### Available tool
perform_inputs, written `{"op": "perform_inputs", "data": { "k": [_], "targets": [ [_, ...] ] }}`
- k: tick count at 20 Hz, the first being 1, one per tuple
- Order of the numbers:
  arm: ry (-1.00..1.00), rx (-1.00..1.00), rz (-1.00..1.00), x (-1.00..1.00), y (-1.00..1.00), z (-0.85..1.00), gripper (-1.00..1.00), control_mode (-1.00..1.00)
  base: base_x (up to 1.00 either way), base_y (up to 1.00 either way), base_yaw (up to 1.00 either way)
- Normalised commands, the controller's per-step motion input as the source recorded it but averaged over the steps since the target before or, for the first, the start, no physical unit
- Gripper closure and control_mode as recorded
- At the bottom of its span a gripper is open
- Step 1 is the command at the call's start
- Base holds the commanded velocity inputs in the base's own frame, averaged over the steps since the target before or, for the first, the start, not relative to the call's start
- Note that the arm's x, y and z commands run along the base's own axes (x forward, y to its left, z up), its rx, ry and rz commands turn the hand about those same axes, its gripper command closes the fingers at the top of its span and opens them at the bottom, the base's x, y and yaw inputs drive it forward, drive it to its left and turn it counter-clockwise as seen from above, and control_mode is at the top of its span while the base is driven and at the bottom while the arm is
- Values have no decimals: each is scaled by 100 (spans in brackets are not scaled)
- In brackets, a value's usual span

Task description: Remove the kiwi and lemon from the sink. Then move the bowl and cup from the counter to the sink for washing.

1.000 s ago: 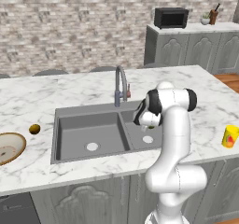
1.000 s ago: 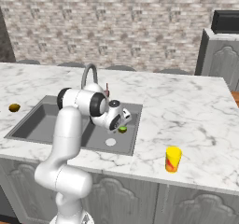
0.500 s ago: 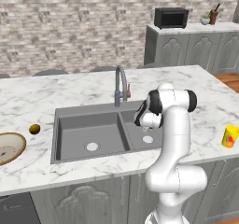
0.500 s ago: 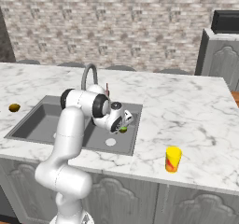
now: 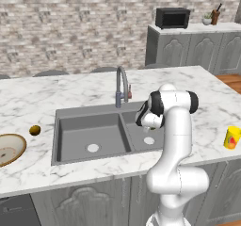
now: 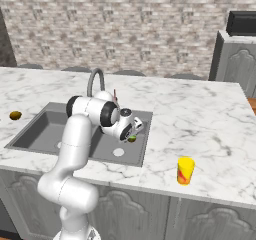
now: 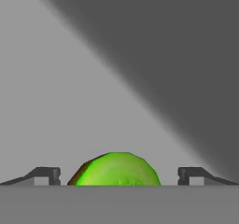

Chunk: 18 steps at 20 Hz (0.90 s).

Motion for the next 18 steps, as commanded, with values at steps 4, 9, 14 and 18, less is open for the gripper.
{"op": "perform_inputs", "data": {
  "k": [4, 9, 14, 18],
  "targets": [
    [0, 0, 0, 8, -3, -11, -100, -100, 0, 0, 0],
    [0, 0, 0, 5, -4, -14, -100, -100, 0, 0, 0],
    [0, 0, 0, 9, -3, -16, -100, -100, 0, 0, 0],
    [0, 0, -2, 5, -5, -18, -100, -100, 0, 0, 0]
  ]
}}
